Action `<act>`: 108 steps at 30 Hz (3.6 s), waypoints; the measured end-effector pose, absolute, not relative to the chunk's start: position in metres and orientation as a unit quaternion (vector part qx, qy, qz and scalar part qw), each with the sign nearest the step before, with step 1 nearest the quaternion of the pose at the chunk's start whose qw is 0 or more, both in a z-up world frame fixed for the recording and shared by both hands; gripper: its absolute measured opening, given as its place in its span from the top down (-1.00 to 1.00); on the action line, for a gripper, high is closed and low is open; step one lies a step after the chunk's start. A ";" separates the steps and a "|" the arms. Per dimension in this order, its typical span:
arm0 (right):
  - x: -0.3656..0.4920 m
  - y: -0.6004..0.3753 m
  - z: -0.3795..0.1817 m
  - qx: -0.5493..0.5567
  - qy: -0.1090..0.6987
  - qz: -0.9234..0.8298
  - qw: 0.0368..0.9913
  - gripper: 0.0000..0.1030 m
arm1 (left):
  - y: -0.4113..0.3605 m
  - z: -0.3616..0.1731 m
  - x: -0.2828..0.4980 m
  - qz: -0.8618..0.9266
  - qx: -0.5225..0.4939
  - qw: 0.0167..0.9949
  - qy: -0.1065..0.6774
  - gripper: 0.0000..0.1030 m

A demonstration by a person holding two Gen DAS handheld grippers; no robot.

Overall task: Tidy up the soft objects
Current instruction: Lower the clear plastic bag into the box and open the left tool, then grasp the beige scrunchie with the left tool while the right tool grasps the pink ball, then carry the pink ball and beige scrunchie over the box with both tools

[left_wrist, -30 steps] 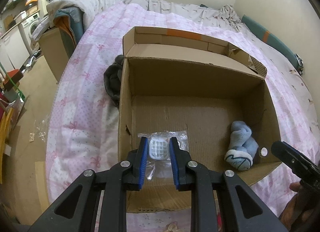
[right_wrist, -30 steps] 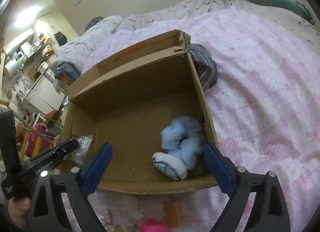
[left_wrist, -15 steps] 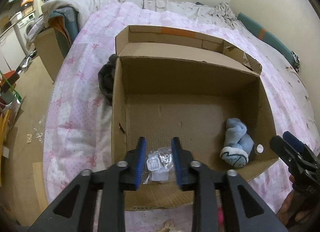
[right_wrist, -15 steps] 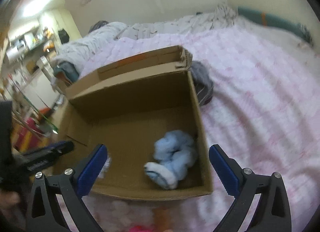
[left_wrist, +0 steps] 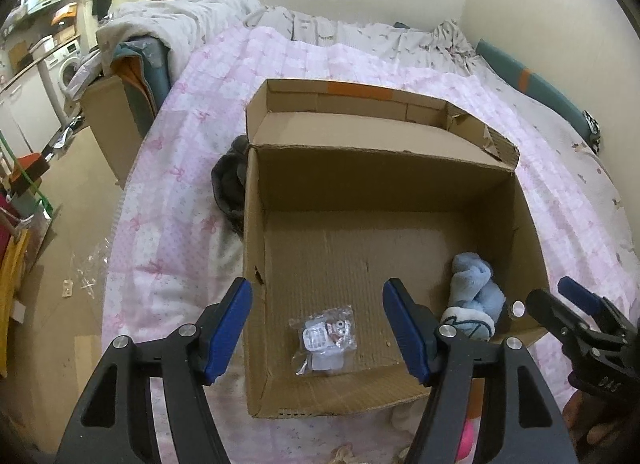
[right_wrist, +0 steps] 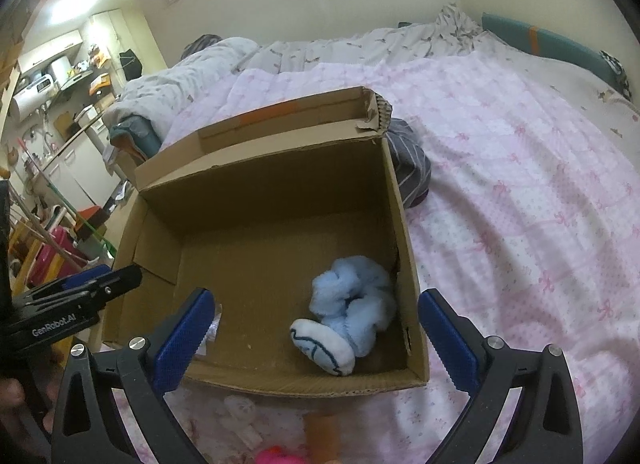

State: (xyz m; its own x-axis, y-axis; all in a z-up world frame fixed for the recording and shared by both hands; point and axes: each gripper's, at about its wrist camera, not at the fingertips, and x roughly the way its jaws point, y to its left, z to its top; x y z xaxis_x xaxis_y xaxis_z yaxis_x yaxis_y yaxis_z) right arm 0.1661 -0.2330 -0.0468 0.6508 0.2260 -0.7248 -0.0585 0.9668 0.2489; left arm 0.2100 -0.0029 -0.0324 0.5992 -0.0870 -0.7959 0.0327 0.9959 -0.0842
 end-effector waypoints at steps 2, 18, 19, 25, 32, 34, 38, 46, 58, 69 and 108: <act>0.165 -0.233 -0.047 0.102 0.411 0.079 0.902 -1.00 | -0.001 -0.030 0.208 -0.035 -0.034 0.894 0.445 -0.27; 0.143 -0.234 -0.035 0.080 0.399 0.076 0.910 -1.00 | 0.024 0.005 0.171 -0.013 -0.063 0.915 0.399 -0.49; 0.141 -0.235 -0.033 0.080 0.399 0.075 0.911 -1.00 | 0.025 0.005 0.168 -0.009 -0.062 0.914 0.400 -0.49; 0.121 -0.240 -0.032 0.095 0.407 0.071 0.906 -1.00 | 0.035 0.006 0.144 0.013 -0.069 0.915 0.397 -0.49; 0.096 -0.240 -0.028 0.094 0.412 0.075 0.903 -1.00 | 0.032 -0.001 0.125 0.009 -0.046 0.911 0.410 -0.49; 0.090 -0.239 -0.027 0.100 0.414 0.072 0.902 -1.00 | 0.030 -0.002 0.123 0.004 -0.038 0.910 0.412 -0.49; 0.083 -0.242 -0.037 0.123 0.439 0.068 0.887 -1.00 | 0.032 -0.006 0.118 0.009 -0.045 0.904 0.426 -0.49; 0.079 -0.243 -0.043 0.147 0.455 0.076 0.875 -1.00 | 0.027 -0.039 0.115 -0.018 -0.088 0.865 0.494 -0.49; 0.086 -0.251 -0.058 0.187 0.484 0.068 0.852 -1.00 | -0.016 -0.131 0.115 -0.081 -0.131 0.752 0.641 -0.44; 0.092 -0.251 -0.066 0.192 0.501 0.066 0.841 -1.00 | -0.022 -0.134 0.122 -0.097 -0.125 0.748 0.645 0.72; 0.103 -0.194 -0.143 0.191 0.640 0.117 0.735 0.17 | 0.016 -0.078 0.119 -0.033 -0.069 0.814 0.576 0.73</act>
